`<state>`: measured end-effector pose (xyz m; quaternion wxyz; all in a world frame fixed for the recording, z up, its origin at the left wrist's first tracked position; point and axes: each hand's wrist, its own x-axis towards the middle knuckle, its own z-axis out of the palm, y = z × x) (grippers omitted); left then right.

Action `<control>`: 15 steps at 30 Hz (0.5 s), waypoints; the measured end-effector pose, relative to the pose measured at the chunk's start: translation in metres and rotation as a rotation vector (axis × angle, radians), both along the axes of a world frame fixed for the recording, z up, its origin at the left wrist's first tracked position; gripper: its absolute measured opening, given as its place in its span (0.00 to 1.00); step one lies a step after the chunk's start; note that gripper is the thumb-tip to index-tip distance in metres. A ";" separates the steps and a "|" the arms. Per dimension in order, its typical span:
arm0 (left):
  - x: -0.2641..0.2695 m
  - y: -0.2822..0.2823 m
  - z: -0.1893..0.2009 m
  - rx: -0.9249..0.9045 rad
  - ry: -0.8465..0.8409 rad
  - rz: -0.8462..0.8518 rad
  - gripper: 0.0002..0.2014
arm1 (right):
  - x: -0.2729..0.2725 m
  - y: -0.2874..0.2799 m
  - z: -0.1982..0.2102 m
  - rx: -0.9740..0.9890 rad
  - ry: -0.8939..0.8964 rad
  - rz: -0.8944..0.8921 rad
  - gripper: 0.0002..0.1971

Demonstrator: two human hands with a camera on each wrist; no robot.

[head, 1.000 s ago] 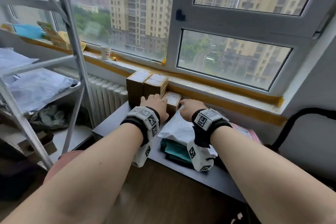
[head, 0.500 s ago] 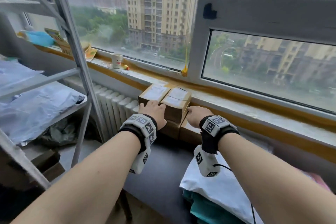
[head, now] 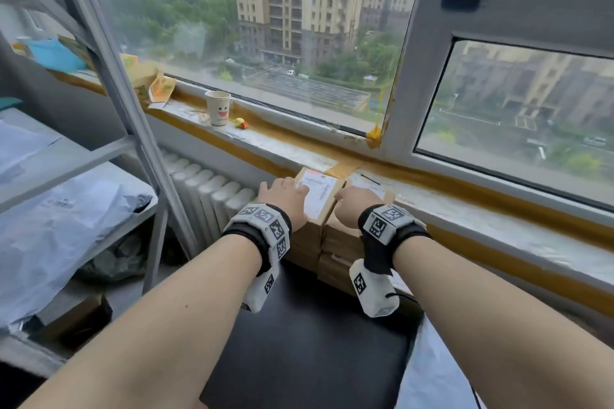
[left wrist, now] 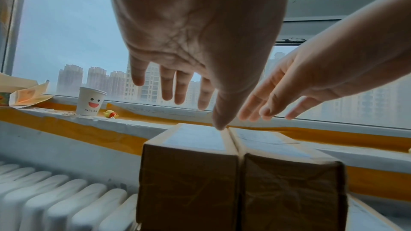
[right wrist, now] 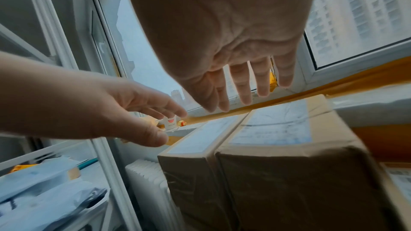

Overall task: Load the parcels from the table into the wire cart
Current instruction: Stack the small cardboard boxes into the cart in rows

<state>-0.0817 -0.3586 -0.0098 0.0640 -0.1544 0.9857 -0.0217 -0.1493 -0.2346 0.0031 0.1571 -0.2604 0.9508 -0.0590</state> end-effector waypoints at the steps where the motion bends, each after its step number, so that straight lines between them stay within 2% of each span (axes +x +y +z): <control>1: -0.007 -0.010 -0.001 -0.001 -0.007 -0.021 0.25 | -0.004 -0.008 -0.001 0.004 0.000 -0.018 0.19; 4: -0.025 -0.040 -0.003 0.007 -0.028 -0.073 0.27 | -0.015 -0.029 -0.003 0.007 -0.011 -0.092 0.18; 7: -0.042 -0.065 -0.006 0.036 -0.038 -0.111 0.27 | -0.025 -0.045 -0.007 0.024 -0.005 -0.167 0.10; 10: -0.052 -0.079 -0.014 0.079 -0.061 -0.158 0.23 | -0.028 -0.059 -0.014 0.045 -0.001 -0.284 0.14; 15: -0.062 -0.095 -0.026 0.158 -0.101 -0.185 0.24 | -0.031 -0.076 -0.016 0.029 0.017 -0.381 0.14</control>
